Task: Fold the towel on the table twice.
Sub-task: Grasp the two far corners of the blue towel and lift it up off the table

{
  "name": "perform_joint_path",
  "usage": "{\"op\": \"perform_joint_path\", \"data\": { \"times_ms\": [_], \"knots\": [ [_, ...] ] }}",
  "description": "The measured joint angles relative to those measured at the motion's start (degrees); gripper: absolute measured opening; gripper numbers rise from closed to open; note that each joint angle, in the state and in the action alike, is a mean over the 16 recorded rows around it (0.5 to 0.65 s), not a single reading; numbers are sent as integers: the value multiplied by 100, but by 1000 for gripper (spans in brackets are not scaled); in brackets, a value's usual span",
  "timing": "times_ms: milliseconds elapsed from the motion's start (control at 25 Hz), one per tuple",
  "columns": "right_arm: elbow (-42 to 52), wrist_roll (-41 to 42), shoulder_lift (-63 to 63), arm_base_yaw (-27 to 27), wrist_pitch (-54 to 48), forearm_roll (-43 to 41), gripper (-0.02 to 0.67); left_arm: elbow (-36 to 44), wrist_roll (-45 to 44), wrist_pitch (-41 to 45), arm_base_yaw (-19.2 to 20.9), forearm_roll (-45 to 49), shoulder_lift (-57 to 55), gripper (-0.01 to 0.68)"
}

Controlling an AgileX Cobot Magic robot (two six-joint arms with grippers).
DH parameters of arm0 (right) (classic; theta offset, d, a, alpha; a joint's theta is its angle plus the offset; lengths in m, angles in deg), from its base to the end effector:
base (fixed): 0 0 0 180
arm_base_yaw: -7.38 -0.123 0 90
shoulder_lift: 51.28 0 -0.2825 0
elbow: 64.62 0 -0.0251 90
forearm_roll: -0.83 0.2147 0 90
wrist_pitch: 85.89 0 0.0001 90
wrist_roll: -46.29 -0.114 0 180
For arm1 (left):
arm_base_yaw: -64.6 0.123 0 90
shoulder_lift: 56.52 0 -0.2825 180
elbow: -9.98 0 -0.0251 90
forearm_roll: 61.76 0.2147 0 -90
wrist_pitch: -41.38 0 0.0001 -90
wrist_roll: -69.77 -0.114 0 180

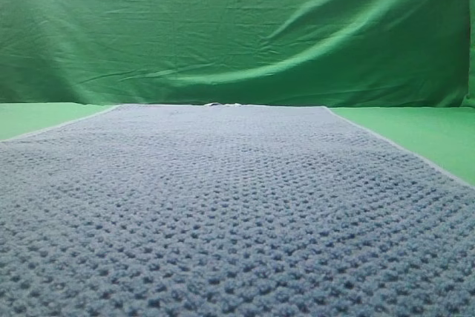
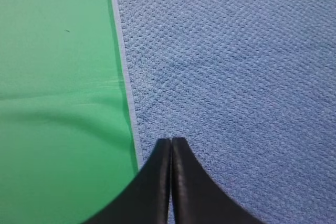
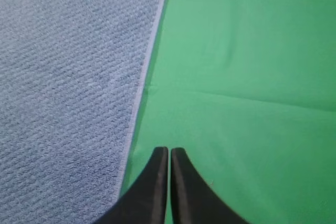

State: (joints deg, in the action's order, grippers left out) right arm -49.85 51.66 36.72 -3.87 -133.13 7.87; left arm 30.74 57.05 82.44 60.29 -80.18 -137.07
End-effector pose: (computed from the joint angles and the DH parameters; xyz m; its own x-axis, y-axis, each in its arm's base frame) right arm 0.2551 0.0612 0.2842 -0.8452 -0.1783 -0.5039 -0.2472 0.9662 0.0727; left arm 0.2369 -0.0416 0.2976 -0.7784 0.0351 -0.6268 0.1854 0.9667 -0.1761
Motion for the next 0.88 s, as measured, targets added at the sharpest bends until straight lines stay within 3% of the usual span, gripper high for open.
{"op": "perform_joint_path", "data": {
  "times_ms": [560, 880],
  "knots": [
    [-1961, -416, 2566, -673, -543, -300, 0, -1862, 32, 339, -98, 454, -2830, 0],
    [-2569, -542, 3516, -805, -615, -526, 20, -2567, 103, 603, -299, 769, -3760, 4]
  ]
}}
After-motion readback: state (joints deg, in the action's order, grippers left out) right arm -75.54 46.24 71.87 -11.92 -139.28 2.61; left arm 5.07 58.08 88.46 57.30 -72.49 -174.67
